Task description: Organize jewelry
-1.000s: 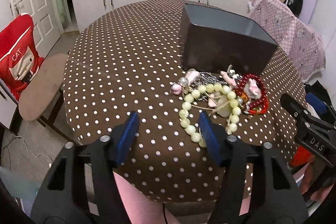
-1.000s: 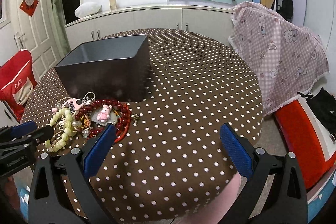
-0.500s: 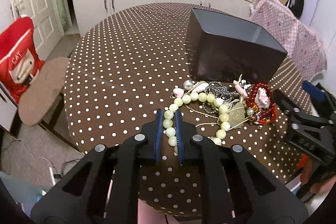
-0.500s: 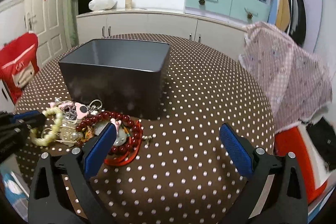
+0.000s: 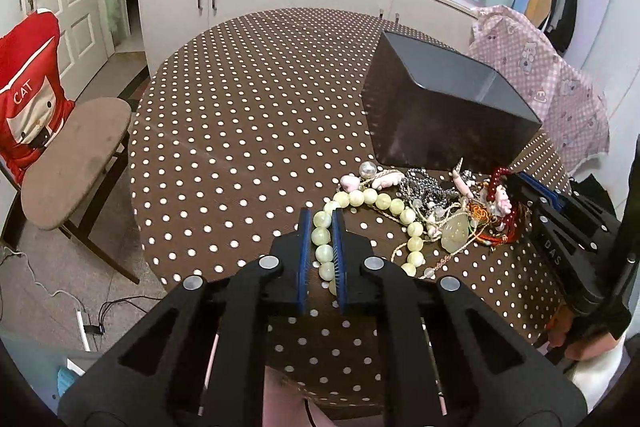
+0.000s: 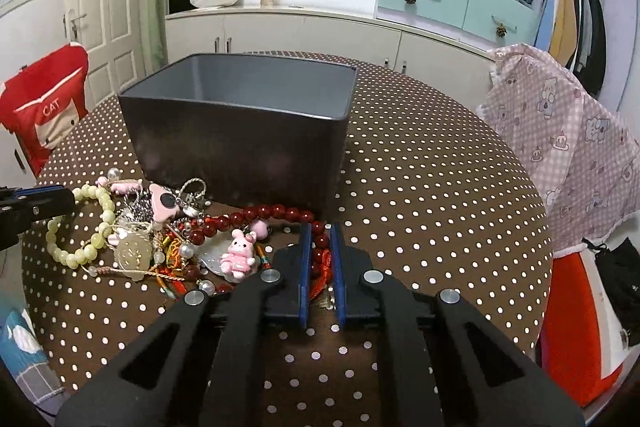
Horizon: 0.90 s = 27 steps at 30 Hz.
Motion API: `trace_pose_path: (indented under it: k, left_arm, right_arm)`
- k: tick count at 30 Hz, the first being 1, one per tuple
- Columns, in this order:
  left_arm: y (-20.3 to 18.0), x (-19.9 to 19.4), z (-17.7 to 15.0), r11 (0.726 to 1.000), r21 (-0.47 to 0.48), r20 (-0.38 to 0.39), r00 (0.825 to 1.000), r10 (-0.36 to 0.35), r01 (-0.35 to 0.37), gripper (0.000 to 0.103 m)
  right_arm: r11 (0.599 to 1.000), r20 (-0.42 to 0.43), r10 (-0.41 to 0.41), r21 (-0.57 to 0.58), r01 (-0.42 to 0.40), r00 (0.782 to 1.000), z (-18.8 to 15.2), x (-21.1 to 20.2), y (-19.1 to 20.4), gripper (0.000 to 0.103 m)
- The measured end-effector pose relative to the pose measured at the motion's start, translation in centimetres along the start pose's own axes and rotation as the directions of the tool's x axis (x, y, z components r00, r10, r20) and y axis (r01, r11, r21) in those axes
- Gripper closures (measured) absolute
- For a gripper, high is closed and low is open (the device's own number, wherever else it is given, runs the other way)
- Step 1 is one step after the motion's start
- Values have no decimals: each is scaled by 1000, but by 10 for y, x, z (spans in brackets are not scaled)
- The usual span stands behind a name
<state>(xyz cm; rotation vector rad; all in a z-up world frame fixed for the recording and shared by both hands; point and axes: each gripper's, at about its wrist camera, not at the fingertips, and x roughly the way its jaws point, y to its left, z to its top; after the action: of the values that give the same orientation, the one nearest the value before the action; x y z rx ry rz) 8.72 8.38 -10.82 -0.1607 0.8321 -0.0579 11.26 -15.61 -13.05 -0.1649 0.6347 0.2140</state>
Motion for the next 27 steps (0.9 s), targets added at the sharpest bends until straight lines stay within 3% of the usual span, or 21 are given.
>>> trace_pose_path:
  k: [19,27]
  left_arm:
    - [-6,-31,22,999,37,107,994,-34,30,93]
    - [-16,-46,33,997,70,169,985,-38,26,94]
  right_arm:
    - [999,125,-3,38,-1,992,21,-47,-10,97]
    - [999,222,-22,38,14,975,39,-72,-18,97]
